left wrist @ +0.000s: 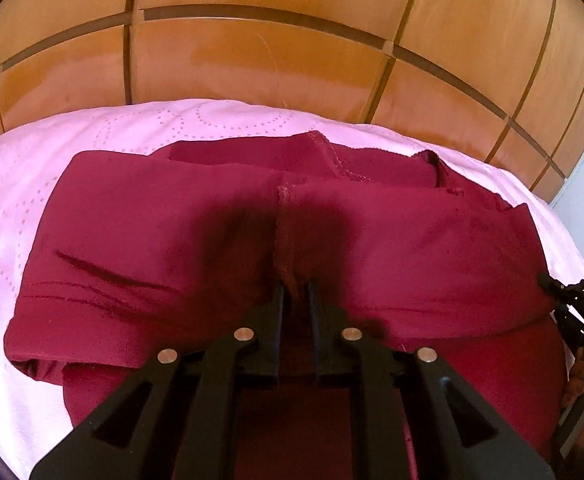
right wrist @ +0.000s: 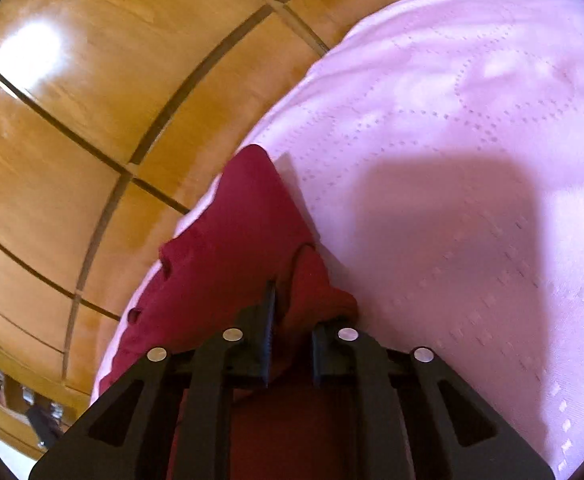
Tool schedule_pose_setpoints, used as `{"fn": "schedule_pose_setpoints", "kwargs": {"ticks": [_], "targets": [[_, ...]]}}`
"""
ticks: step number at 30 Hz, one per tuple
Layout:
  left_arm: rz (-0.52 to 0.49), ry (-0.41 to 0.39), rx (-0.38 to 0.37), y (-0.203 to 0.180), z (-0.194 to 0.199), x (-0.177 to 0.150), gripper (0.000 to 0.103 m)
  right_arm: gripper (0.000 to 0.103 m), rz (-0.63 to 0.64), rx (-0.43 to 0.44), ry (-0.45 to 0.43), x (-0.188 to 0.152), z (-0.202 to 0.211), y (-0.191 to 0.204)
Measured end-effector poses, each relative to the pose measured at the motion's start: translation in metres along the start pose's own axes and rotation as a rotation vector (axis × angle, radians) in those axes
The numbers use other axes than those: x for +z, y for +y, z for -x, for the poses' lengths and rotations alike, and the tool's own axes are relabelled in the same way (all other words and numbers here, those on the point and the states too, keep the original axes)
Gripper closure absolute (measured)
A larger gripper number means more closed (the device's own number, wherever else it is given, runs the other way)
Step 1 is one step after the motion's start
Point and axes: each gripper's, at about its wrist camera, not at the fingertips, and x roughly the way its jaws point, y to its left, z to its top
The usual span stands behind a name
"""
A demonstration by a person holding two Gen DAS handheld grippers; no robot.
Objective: Fold small clothes
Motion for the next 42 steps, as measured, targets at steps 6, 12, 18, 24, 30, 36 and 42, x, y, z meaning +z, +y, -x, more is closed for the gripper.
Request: {"fn": "schedule_pose_setpoints", "kwargs": {"ticks": [6, 12, 18, 24, 30, 36, 42], "targets": [[0.054, -0.073, -0.035, 0.012, 0.032, -0.004, 0.056, 0.028, 0.083, -0.029, -0.021, -0.012, 0.041, 0.009], [0.03, -0.195, 0.031, -0.001, 0.055, 0.011, 0.055, 0.047, 0.318, -0.09, -0.067, -0.007, 0.064, 0.033], [-0.19, -0.15, 0.171, -0.038, 0.012, 0.031, 0.055, 0.068, 0.537, -0.124, 0.036, 0.02, 0.0, 0.084], [-0.141, -0.029, 0.186, -0.015, -0.029, 0.032, 0.045, 0.073, 0.526, -0.285, 0.136, 0.037, -0.081, 0.073], [-0.098, -0.024, 0.181, -0.007, -0.041, 0.035, 0.034, 0.073, 0.456, -0.287, 0.063, 0.059, -0.103, 0.059], [-0.087, -0.021, 0.162, -0.002, -0.041, 0.029, 0.032, 0.071, 0.415, -0.233, 0.062, 0.062, -0.097, 0.055], [-0.093, -0.021, 0.167, -0.003, -0.04, 0.03, 0.031, 0.064, 0.4, -0.173, -0.008, 0.039, -0.02, 0.055]]}}
